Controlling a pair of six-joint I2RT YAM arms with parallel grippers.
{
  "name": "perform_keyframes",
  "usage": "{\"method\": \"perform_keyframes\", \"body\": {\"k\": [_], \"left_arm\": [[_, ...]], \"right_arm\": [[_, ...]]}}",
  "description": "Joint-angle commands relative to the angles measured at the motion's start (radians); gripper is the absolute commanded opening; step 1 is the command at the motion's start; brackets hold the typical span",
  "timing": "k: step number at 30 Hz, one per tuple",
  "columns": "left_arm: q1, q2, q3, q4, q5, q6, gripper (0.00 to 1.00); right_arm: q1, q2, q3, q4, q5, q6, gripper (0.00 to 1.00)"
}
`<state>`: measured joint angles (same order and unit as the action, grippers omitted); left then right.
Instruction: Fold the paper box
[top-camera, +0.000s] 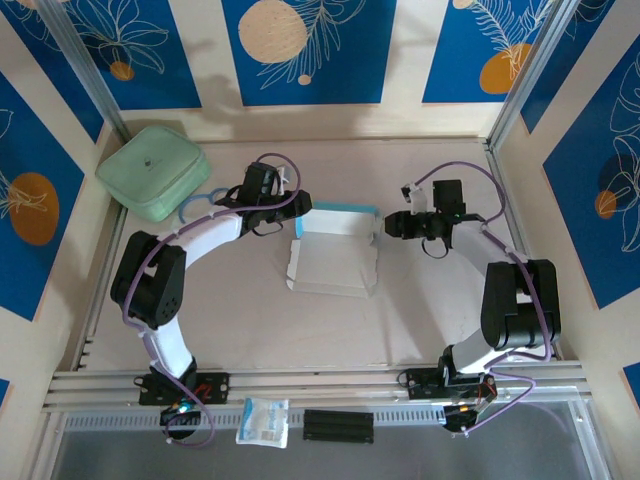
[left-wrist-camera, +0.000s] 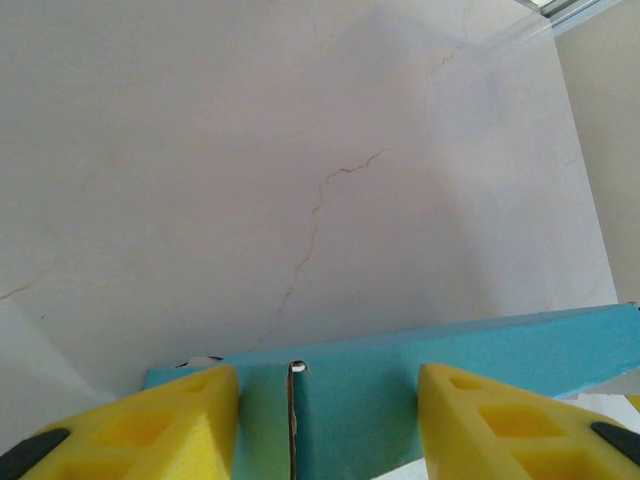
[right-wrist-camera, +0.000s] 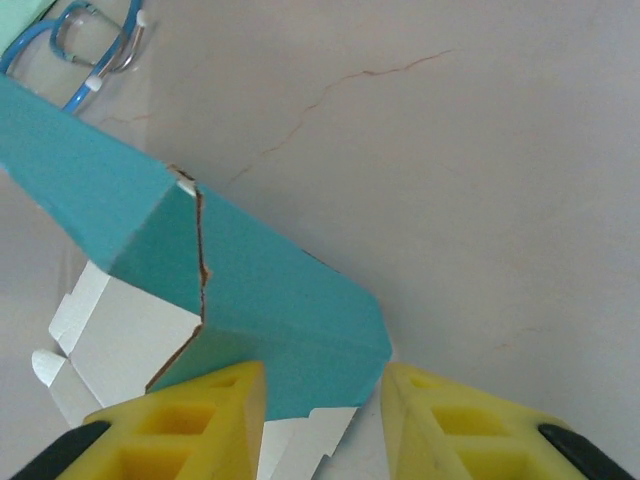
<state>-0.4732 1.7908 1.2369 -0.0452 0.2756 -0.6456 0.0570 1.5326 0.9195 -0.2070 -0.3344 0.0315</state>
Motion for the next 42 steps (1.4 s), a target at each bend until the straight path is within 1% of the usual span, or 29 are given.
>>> {"method": "perform_keyframes", "body": {"k": [1,7,10,16,20,24,27,31,33,35,38,42], "left_arm": [[-0.010,0.016,0.014,-0.046,-0.018,0.024,0.49],[-0.011,0.016,0.004,-0.045,-0.018,0.027,0.49],[-0.012,0.015,-0.005,-0.039,-0.018,0.024,0.49],[-0.013,0.014,-0.006,-0.035,-0.015,0.023,0.49],[-0.013,0.013,-0.006,-0.035,-0.013,0.028,0.49],[-0.013,0.013,-0.008,-0.030,-0.012,0.027,0.48],[-0.013,0.015,-0.011,-0.028,-0.007,0.027,0.48],[-0.013,0.015,-0.013,-0.030,-0.012,0.031,0.48],[-0.013,0.013,-0.017,-0.030,-0.012,0.032,0.48],[-0.013,0.010,-0.019,-0.031,-0.013,0.035,0.48],[-0.013,0.004,-0.024,-0.035,-0.019,0.040,0.48],[-0.012,0.002,-0.027,-0.032,-0.022,0.044,0.48]], "right_arm": [[0.022,0.025,0.032,-0.033,-0.055,-0.048,0.35],[0.047,0.059,0.062,-0.048,-0.079,-0.073,0.34],[0.057,0.075,0.079,-0.052,-0.072,-0.071,0.34],[0.108,0.094,0.096,-0.040,0.001,-0.093,0.35],[0.132,0.109,0.114,-0.049,0.048,-0.101,0.37],[0.161,0.121,0.129,-0.049,0.101,-0.102,0.36],[0.195,0.130,0.138,-0.041,0.203,-0.094,0.34],[0.264,0.158,0.165,-0.051,0.399,-0.042,0.31],[0.298,0.176,0.187,-0.072,0.518,-0.004,0.27],[0.327,0.194,0.207,-0.090,0.603,0.028,0.25],[0.368,0.214,0.216,-0.089,0.672,0.043,0.19],[0.400,0.254,0.258,-0.120,0.713,0.067,0.13]]}}
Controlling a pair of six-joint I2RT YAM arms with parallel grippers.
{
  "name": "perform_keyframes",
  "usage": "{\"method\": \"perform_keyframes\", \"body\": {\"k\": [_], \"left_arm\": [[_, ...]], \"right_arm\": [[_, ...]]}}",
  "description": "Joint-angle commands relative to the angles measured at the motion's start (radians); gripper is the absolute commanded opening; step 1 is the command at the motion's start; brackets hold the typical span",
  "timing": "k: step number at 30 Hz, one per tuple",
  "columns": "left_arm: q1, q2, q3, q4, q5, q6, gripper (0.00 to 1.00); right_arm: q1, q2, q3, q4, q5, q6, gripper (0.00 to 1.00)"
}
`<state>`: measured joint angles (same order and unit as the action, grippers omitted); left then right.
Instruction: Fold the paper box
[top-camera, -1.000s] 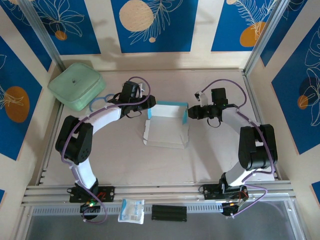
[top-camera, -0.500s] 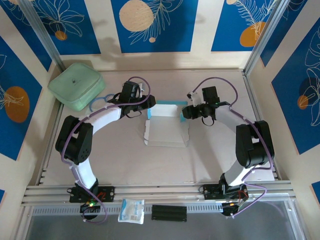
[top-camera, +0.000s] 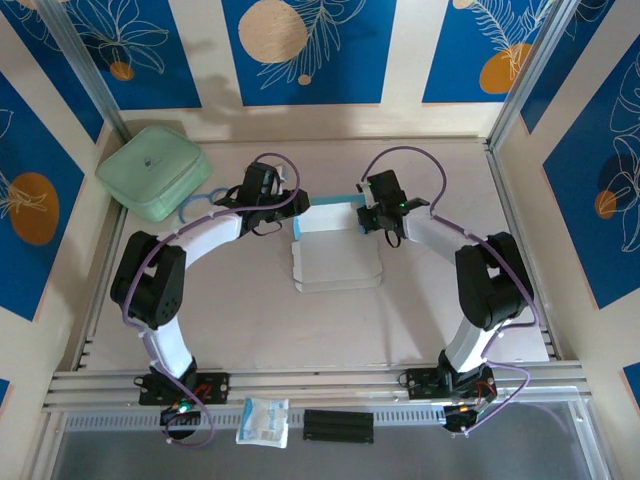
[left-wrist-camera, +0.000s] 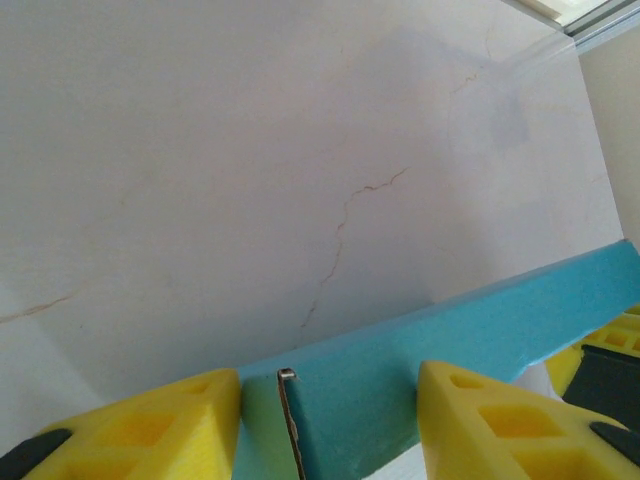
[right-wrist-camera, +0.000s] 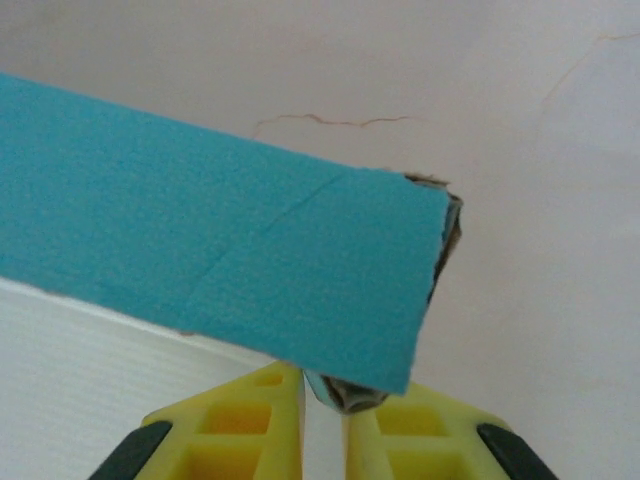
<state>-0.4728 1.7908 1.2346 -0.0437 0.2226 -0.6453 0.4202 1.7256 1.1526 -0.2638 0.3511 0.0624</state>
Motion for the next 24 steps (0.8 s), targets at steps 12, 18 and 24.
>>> {"method": "perform_keyframes", "body": {"k": [12,18,24], "left_arm": [[-0.012,-0.008,-0.022,-0.039,0.032,0.048,0.48],[-0.012,-0.014,-0.024,-0.041,0.027,0.052,0.48],[-0.013,-0.014,-0.022,-0.046,0.026,0.054,0.48]], "right_arm": [[0.115,0.120,0.000,0.106,0.222,0.298,0.06],[0.108,0.155,-0.016,0.158,0.193,0.304,0.07],[0.104,0.150,-0.043,0.193,0.178,0.279,0.13]]}}
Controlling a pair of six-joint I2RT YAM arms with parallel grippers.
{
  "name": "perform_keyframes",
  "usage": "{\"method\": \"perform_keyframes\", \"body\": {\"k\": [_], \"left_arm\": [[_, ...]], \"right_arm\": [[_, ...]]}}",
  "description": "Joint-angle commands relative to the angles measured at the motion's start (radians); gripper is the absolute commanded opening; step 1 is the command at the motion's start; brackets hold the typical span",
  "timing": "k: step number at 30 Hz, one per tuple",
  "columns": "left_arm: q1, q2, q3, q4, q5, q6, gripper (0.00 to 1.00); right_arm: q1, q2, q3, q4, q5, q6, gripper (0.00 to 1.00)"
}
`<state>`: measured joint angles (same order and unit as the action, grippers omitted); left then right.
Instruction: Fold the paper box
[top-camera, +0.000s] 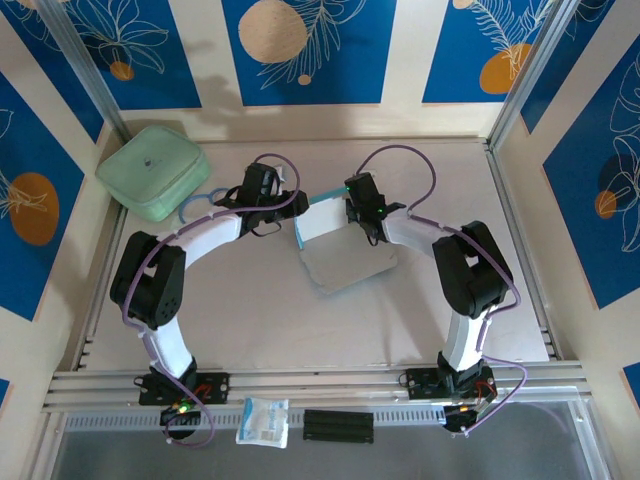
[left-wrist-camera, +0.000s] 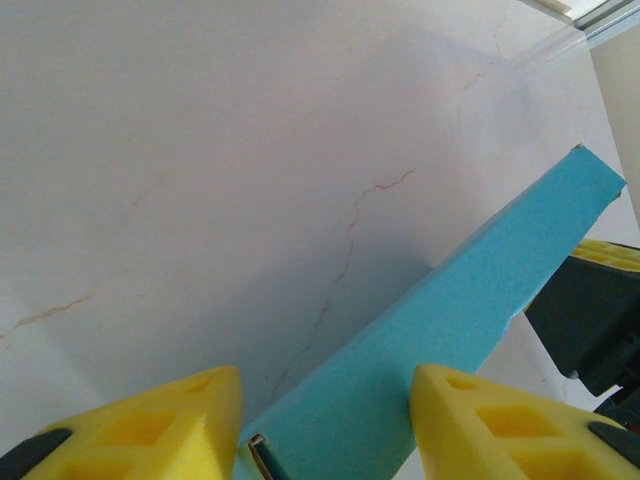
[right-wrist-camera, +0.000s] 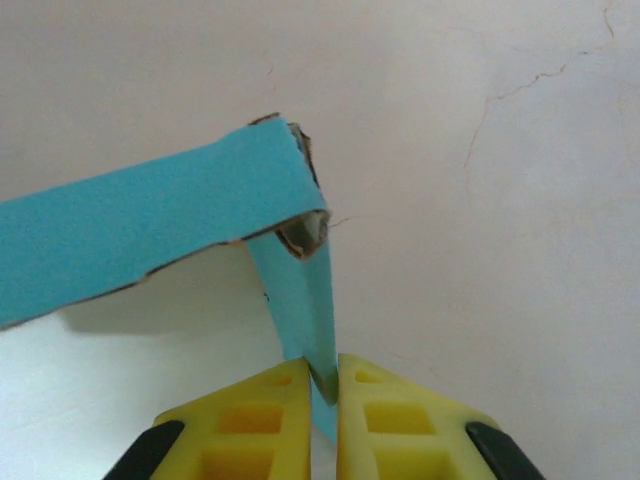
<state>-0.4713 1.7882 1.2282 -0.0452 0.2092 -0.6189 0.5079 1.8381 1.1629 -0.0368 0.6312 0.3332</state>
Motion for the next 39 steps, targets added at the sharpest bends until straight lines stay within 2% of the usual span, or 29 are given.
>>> {"method": "perform_keyframes", "body": {"k": [1,5,8,12,15,17,19,23,25,28,33,39], "left_arm": [[-0.013,-0.011,-0.013,-0.044,0.038,0.027,0.48],[-0.013,-0.010,-0.009,-0.045,0.039,0.025,0.48],[-0.013,-0.012,-0.008,-0.045,0.038,0.024,0.48],[-0.013,-0.010,-0.008,-0.045,0.036,0.021,0.48],[-0.013,-0.011,-0.009,-0.041,0.038,0.020,0.48],[-0.013,-0.012,-0.008,-0.044,0.038,0.021,0.48],[-0.013,-0.015,-0.009,-0.046,0.035,0.021,0.48],[-0.013,-0.022,-0.016,-0.045,0.035,0.022,0.48],[-0.013,-0.024,-0.017,-0.048,0.032,0.024,0.48],[-0.014,-0.021,-0.022,-0.042,0.035,0.025,0.48],[-0.012,-0.015,-0.023,-0.038,0.053,0.014,0.49],[-0.012,-0.032,-0.028,-0.012,0.068,0.029,0.50]], "right_arm": [[0.014,0.031,-0.063,-0.018,-0.115,0.000,0.14],[-0.017,0.014,-0.077,0.003,-0.210,-0.005,0.14],[-0.036,-0.001,-0.096,0.030,-0.258,-0.014,0.10],[-0.032,-0.014,-0.100,0.010,-0.200,-0.016,0.07],[-0.014,0.004,-0.077,-0.025,-0.148,-0.055,0.17],[-0.024,0.023,-0.060,-0.049,-0.211,-0.046,0.22],[-0.063,0.034,-0.060,-0.048,-0.334,-0.006,0.23],[-0.141,0.030,-0.104,0.029,-0.533,0.040,0.18],[-0.151,0.023,-0.109,0.034,-0.538,0.027,0.13],[-0.140,0.008,-0.101,0.014,-0.530,-0.016,0.12],[-0.131,-0.059,-0.114,-0.015,-0.539,-0.059,0.19],[-0.116,-0.263,-0.166,-0.043,-0.560,-0.119,0.29]]}}
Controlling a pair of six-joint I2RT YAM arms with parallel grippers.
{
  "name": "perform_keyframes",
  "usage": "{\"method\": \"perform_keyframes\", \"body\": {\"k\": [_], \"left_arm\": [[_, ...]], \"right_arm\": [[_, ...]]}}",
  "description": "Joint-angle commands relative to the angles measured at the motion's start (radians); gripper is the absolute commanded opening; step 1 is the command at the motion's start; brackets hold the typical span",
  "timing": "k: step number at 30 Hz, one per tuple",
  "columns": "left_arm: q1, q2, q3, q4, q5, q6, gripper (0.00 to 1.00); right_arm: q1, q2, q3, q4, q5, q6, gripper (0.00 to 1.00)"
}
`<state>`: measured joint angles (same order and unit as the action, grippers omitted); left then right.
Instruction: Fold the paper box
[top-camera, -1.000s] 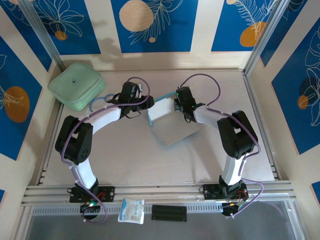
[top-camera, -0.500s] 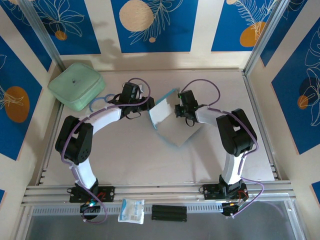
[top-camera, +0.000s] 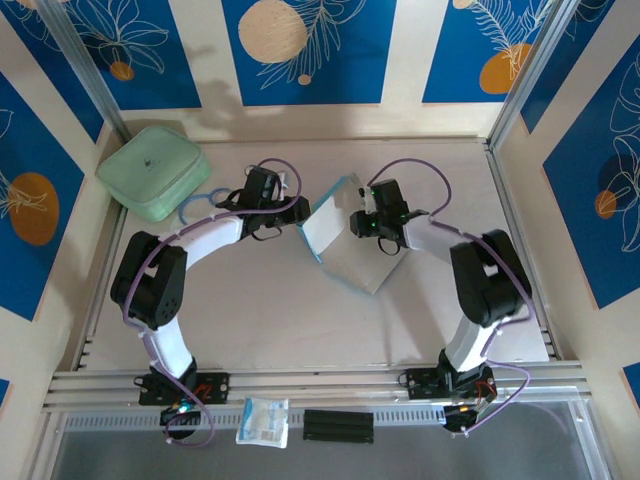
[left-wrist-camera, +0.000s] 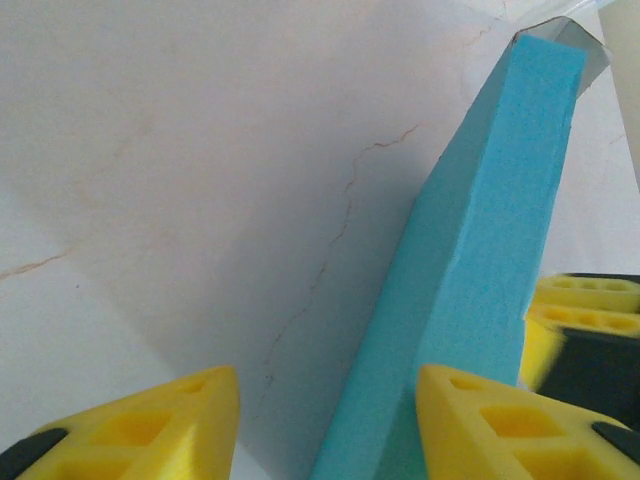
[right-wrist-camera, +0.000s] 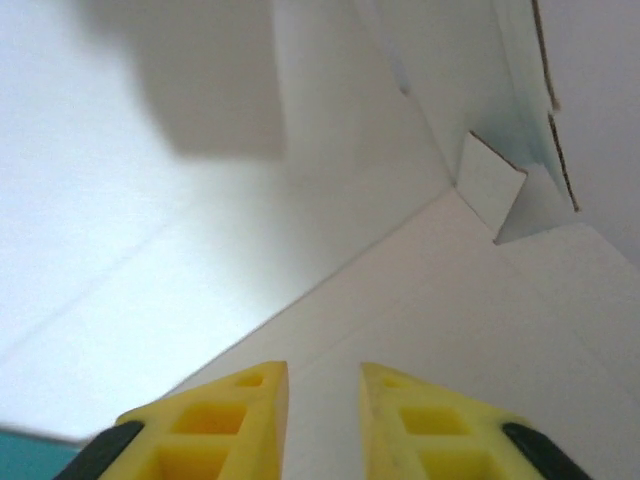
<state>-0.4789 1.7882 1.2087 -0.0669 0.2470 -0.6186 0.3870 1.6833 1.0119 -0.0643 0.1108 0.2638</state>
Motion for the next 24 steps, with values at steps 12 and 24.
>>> {"method": "perform_keyframes", "body": {"k": [12,24], "left_arm": [[-0.006,-0.015,0.002,0.035,0.075,0.011,0.50],[-0.007,-0.106,-0.014,-0.021,0.042,0.052,0.54]], "right_arm": [[-0.295,0.027,0.222,-0.225,-0.470,-0.194,0.63],[-0.215,0.240,0.372,-0.172,-0.329,-0.230,0.56]]}}
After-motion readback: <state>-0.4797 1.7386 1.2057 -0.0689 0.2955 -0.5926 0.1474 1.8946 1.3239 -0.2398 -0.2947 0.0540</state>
